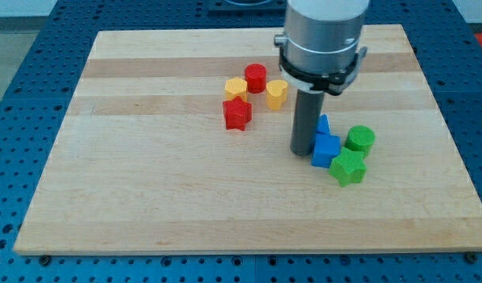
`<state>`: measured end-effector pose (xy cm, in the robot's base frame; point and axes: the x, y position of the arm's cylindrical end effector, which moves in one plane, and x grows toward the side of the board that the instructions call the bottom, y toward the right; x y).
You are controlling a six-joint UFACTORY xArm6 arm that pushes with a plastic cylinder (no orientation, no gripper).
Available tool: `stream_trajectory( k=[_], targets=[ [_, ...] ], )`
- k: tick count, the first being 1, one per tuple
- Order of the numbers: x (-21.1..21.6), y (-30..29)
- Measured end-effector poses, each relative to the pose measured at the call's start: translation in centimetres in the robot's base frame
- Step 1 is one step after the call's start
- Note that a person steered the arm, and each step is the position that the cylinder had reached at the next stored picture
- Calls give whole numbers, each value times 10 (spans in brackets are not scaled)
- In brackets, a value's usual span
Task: Push blue triangle towards the yellow heart
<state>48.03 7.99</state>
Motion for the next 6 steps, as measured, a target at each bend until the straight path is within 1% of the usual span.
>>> stream_trajectory(
  k=[1, 3, 5, 6],
  targets=[
    [-3, 19],
    [-35, 28],
    [-44, 66],
    [-56, 68]
  ],
)
